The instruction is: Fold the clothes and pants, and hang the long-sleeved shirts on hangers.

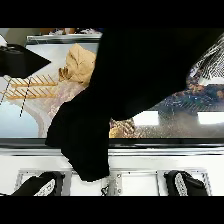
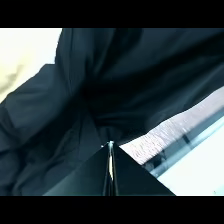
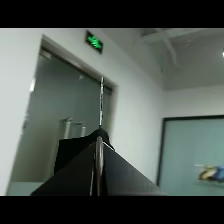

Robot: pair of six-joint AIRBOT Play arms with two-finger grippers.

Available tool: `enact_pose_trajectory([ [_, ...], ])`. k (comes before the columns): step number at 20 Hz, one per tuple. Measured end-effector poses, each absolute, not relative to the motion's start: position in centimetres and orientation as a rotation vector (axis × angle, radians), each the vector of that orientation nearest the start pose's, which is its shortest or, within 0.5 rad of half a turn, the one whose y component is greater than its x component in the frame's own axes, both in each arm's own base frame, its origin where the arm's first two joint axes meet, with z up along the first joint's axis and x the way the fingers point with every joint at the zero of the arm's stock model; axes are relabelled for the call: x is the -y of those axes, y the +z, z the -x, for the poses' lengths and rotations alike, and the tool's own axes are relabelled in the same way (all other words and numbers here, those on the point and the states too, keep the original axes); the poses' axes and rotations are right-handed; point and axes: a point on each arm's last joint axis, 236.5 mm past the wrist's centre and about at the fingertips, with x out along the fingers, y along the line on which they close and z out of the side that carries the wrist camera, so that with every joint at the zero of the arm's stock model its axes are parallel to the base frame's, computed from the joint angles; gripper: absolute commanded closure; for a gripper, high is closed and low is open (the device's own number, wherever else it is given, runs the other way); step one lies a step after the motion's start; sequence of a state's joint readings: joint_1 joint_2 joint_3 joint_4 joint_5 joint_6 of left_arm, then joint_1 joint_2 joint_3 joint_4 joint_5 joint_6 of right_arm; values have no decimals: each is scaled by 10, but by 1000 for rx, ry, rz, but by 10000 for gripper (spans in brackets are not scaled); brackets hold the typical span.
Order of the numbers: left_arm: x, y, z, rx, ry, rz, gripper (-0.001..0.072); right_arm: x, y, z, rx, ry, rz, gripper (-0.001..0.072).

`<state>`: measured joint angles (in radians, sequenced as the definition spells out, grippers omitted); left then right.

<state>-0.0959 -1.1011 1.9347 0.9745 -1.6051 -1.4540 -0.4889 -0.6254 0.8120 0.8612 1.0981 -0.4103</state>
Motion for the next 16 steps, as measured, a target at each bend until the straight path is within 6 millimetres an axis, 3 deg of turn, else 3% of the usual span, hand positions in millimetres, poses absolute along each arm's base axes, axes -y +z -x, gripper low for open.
enact_pose_trajectory([
  [5,196,321,-306,-805,-800,45,689,39,489,-209,992,208,29,701],
  [9,210,299,-315,-879,-831,39,689,88,506,-174,1086,-38,68,701],
  [16,217,275,-329,-949,-839,45,689,173,511,-148,1034,-478,190,701],
])
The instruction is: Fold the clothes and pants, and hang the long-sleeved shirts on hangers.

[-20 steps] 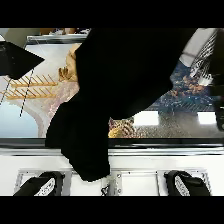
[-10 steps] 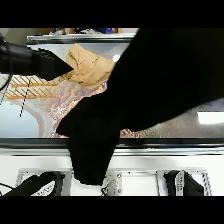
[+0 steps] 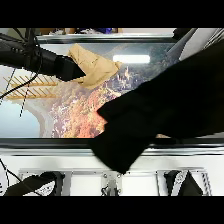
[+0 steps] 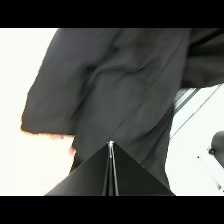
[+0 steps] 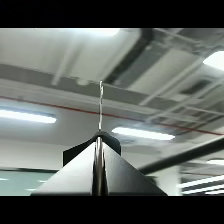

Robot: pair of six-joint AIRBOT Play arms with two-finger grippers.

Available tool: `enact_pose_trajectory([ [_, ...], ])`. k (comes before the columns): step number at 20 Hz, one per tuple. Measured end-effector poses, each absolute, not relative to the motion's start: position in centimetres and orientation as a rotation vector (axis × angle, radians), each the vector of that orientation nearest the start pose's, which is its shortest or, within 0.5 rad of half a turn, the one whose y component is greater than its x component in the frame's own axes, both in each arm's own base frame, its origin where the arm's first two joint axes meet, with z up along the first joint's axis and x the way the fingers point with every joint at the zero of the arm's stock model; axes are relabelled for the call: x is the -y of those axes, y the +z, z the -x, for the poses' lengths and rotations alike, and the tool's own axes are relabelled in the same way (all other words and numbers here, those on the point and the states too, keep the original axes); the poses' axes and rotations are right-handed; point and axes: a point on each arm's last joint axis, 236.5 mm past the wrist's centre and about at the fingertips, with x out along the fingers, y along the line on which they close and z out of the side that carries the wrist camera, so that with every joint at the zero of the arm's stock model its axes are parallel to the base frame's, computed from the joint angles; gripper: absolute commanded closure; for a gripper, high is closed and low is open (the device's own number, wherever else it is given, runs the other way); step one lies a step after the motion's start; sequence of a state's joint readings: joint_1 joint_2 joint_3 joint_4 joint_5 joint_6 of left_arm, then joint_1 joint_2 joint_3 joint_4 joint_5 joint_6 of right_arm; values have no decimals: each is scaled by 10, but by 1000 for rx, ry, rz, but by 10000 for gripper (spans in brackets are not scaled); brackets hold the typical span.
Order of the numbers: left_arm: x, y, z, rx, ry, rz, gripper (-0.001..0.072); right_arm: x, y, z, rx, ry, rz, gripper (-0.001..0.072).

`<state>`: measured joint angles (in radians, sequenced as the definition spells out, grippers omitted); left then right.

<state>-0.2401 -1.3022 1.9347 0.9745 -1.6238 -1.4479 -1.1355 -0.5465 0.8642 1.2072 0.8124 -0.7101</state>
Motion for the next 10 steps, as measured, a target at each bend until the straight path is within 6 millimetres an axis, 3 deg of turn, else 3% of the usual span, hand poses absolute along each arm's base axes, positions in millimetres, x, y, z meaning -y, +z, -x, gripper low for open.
enact_pose_trajectory([
  [10,218,267,-335,-969,-836,48,689,283,535,-130,953,-787,258,701],
])
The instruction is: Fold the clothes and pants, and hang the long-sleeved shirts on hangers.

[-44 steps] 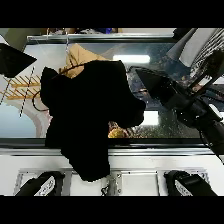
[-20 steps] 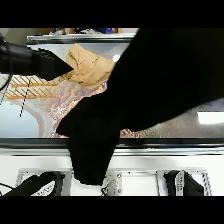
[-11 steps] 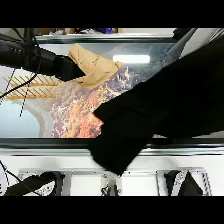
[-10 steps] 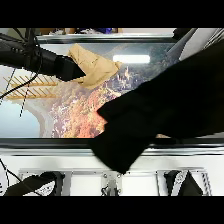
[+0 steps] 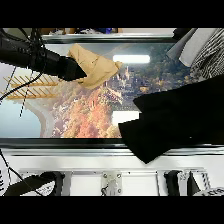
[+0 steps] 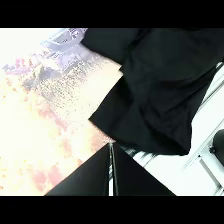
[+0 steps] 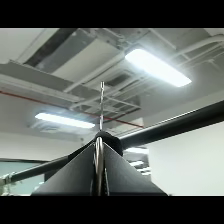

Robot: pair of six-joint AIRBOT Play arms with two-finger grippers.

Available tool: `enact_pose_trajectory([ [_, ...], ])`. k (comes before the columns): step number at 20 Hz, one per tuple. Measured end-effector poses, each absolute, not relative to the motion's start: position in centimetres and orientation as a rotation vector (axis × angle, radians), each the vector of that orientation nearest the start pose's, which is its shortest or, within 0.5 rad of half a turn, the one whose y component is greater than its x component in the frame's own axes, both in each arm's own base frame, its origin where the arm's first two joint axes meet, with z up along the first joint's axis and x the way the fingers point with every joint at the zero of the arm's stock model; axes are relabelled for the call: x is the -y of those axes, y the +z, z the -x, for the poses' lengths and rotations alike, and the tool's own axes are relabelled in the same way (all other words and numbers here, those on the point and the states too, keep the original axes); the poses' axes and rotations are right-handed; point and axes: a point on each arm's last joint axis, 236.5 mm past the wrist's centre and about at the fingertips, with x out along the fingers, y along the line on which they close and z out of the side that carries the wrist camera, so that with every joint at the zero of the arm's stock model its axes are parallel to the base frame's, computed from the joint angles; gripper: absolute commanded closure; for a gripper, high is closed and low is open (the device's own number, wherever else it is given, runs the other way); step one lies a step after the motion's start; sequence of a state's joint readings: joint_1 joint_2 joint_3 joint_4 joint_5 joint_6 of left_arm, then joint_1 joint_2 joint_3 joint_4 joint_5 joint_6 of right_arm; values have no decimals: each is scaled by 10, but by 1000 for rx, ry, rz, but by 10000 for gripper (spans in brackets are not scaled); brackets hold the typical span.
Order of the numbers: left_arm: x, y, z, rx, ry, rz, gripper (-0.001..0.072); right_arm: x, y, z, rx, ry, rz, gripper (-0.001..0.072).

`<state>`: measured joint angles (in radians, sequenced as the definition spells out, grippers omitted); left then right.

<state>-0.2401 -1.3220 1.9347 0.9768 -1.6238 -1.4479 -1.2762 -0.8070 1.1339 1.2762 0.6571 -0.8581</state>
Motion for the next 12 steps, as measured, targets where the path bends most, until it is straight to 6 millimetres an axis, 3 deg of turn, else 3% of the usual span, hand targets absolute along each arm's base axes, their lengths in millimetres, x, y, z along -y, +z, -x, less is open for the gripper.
enact_pose_trajectory([
  [8,217,266,-332,-979,-838,44,689,351,521,-133,843,-913,225,701],
  [12,217,264,-330,-989,-840,40,689,365,510,-142,764,-943,243,701],
])
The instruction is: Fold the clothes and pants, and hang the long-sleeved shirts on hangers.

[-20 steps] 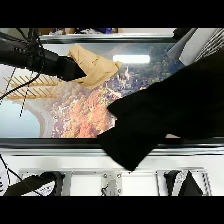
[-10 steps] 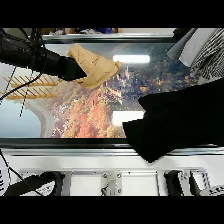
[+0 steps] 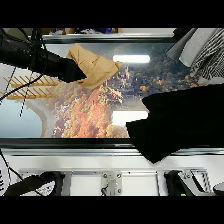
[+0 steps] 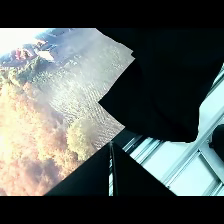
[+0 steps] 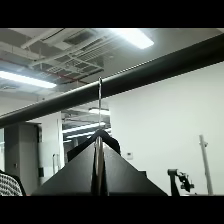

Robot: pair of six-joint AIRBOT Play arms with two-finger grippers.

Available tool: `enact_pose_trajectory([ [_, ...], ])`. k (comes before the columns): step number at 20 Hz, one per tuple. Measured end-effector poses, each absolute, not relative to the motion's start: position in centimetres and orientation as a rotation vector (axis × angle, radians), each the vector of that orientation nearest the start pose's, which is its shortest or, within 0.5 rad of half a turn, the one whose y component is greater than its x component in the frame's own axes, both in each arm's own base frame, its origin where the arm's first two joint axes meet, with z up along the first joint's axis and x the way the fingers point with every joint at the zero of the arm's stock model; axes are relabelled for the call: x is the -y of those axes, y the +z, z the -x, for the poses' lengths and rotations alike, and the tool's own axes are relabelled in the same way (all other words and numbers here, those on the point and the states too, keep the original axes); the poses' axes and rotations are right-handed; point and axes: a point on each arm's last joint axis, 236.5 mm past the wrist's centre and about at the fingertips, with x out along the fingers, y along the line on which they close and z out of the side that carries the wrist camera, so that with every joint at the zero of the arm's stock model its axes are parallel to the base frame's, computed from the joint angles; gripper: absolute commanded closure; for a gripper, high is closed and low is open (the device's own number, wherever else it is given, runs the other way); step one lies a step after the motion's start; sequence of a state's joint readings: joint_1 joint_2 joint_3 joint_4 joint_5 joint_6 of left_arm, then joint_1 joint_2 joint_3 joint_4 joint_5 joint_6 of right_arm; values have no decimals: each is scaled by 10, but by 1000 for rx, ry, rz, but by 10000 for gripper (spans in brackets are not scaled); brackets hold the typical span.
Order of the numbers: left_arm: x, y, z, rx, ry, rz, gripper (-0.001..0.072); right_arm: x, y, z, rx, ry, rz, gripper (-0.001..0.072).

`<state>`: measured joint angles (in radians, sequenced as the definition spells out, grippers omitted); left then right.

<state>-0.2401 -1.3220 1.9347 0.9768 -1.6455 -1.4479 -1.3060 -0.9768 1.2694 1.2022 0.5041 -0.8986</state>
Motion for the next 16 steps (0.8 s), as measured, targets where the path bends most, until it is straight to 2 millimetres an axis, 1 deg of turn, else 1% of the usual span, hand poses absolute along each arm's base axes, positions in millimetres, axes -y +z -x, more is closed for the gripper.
enact_pose_trajectory([
  [4,217,264,-329,-994,-841,39,689,373,498,-151,682,-953,247,686],
  [5,216,264,-329,-995,-841,39,689,375,495,-153,666,-954,247,657],
  [6,216,264,-329,-996,-842,38,689,376,493,-154,647,-961,250,482],
  [7,216,263,-328,-999,-842,37,689,377,491,-155,638,-962,249,273],
  [8,216,263,-328,-999,-842,37,690,375,492,-156,637,-957,259,192],
  [11,216,262,-326,-1009,-845,33,689,362,502,-155,654,-937,281,186],
  [12,215,261,-326,-1012,-845,33,689,355,508,-154,666,-928,295,186],
  [14,215,261,-325,-1016,-846,31,689,329,527,-152,713,-887,339,186],
  [16,215,260,-324,-1021,-847,29,690,297,545,-154,783,-803,351,187],
])
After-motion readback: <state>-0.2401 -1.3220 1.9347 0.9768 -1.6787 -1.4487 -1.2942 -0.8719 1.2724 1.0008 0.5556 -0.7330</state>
